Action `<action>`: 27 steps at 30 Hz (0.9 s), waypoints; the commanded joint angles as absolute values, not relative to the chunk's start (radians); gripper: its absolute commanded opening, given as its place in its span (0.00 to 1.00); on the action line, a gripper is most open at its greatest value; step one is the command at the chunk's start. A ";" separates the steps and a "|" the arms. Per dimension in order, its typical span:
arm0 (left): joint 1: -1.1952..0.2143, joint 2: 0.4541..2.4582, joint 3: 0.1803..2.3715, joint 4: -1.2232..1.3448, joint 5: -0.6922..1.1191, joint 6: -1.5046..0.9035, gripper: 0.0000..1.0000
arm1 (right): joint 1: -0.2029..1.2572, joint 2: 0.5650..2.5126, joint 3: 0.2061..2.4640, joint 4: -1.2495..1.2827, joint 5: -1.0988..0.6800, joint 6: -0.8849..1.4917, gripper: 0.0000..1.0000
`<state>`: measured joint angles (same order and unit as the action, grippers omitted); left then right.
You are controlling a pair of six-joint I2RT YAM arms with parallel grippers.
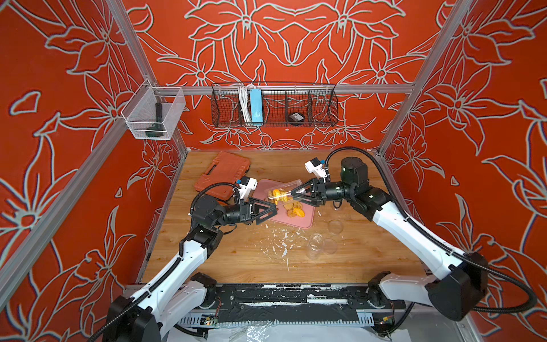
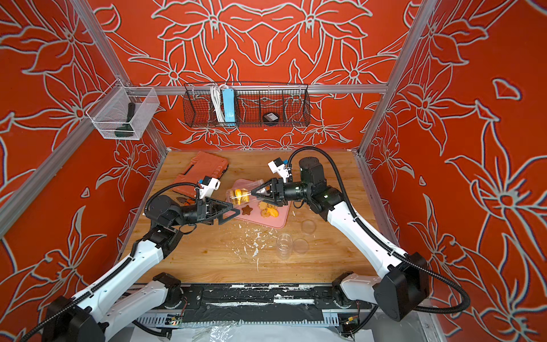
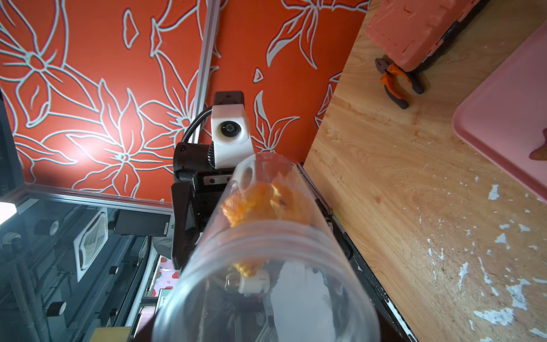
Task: Pour the cookies out of the jar
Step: Pick up the jar from the center of the board.
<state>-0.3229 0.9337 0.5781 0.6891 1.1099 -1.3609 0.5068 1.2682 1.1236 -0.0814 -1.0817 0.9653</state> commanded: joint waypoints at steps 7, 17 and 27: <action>-0.325 0.976 0.609 0.774 1.129 -1.392 0.97 | 0.547 1.289 1.111 0.042 -1.137 1.016 0.62; -0.299 1.036 0.616 0.800 1.106 -1.417 0.95 | 0.547 1.319 1.096 0.060 -1.134 1.016 0.62; -0.258 1.020 0.596 0.840 1.073 -1.472 0.87 | 0.546 1.355 1.095 0.078 -1.120 1.017 0.62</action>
